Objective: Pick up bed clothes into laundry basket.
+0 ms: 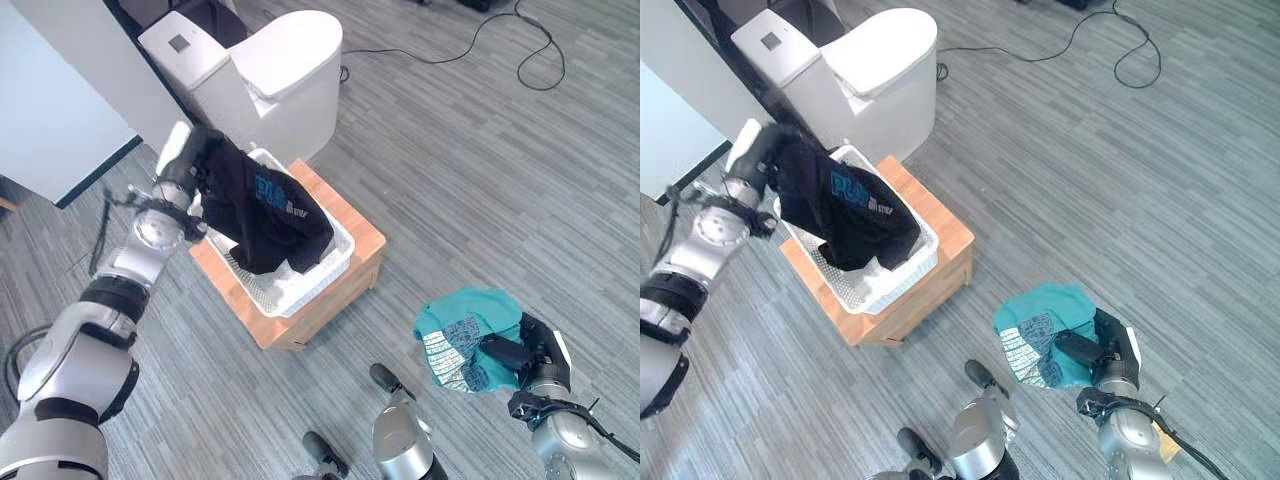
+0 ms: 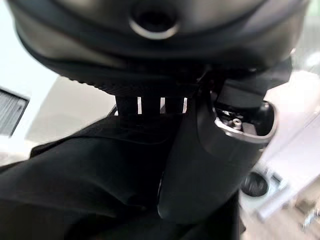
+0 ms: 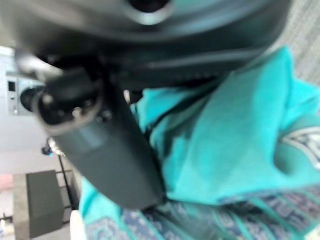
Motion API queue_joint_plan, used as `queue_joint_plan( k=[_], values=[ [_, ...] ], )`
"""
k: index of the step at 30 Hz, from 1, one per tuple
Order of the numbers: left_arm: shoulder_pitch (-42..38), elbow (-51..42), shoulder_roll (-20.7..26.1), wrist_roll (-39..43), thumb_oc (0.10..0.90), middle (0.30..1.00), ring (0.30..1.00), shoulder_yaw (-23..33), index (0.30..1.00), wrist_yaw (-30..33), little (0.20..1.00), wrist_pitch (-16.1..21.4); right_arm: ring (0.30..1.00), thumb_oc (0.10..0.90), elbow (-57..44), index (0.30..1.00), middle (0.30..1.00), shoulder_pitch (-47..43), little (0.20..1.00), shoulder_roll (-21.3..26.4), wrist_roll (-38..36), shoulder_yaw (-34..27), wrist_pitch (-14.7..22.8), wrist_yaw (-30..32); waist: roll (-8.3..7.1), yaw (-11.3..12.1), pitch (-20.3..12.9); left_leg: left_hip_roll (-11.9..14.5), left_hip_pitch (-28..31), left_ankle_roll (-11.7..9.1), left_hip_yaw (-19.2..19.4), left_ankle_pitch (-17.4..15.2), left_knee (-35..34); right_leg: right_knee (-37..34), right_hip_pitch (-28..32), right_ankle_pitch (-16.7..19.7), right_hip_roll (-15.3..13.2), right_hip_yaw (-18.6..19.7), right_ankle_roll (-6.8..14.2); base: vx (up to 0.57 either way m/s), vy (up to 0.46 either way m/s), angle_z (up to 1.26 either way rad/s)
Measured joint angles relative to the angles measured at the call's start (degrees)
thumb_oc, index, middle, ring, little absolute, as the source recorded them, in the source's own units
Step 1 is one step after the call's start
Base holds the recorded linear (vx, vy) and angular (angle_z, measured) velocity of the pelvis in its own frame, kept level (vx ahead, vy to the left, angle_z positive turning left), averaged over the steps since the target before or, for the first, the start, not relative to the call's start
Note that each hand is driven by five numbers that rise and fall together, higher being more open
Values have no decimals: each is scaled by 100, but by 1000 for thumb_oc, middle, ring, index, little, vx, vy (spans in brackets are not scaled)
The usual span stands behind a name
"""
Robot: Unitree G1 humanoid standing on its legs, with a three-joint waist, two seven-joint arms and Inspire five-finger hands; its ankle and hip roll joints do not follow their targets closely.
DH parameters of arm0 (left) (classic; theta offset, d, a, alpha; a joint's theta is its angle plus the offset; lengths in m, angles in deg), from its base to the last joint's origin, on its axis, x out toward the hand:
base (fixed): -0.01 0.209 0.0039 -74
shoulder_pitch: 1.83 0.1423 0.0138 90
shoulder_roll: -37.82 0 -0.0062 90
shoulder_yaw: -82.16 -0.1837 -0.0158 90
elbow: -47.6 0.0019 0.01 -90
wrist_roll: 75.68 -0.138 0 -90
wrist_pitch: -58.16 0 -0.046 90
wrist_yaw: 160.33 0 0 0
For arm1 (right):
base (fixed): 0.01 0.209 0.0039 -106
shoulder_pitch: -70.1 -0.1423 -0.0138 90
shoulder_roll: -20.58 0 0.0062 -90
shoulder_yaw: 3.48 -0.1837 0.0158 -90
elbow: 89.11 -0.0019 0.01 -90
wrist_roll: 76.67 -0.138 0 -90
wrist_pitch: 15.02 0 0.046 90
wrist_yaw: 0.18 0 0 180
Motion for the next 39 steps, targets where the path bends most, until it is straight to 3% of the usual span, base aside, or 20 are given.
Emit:
queue_joint_plan(
  k=[4, 8, 17, 18, 19, 26, 39],
  values=[
    [638, -247, -417, -48, 400, 300, 300, 14, 300, -366, 300, -80, 300, 400, 0, 300, 300, -59, 300, 1, 86, 1, -11, -1, 8, 4, 68, -1, 1, 0, -6, 0, 0, 0, 4, 2, -3, -2, -2, 0, 0, 0],
    [1073, -566, -532, -96, 400, 300, 300, -29, 300, -607, 300, -231, 300, 400, -6, 300, 300, -69, 300, -4, 90, -26, -34, 3, 3, 74, 79, 2, 5, 1, -18, 1, 0, -1, 15, 3, -2, -14, -3, -3, -1, 1],
    [1169, -182, -655, -356, 400, 300, 300, 260, 300, -577, 300, -311, 300, 400, -6, 300, 300, -84, 300, -4, 213, -10, -79, -1, 6, 104, 86, 1, 19, 1, -39, 1, -8, -2, 47, 2, -8, -45, -3, -9, 0, 2],
    [1156, 31, -746, -368, 510, 465, 465, 417, 465, -574, 465, -346, 300, 400, -7, 300, 300, -96, 300, -4, 214, -7, -81, -3, 8, 90, 87, 1, 25, 1, -32, 2, -5, -2, 48, 2, -7, -36, -3, -5, -4, -3],
    [1152, 165, -776, -365, 800, 900, 900, 454, 900, -564, 900, -371, 300, 400, -6, 300, 300, -87, 300, -3, 218, -13, -84, 3, 11, 70, 89, 3, 26, 2, -29, 2, -4, -3, 45, 2, -3, -31, -3, -5, -4, -3],
    [1115, 632, -948, -64, 800, 900, 900, 787, 900, -543, 900, -472, 300, 400, -6, 300, 300, -52, 300, -3, 235, -6, -122, 4, 11, 79, 89, 7, 64, 1, -22, 1, 3, -2, 77, 5, 2, -23, -6, 0, 0, 0],
    [948, 262, -895, 42, 800, 900, 900, 862, 900, -419, 900, -484, 300, 400, -6, 300, 300, -75, 300, -3, 233, 19, -210, -9, 14, 126, 86, 10, 141, 2, -34, 3, 1, -1, 166, 12, 3, -35, -14, 0, 0, 0]
  ],
)
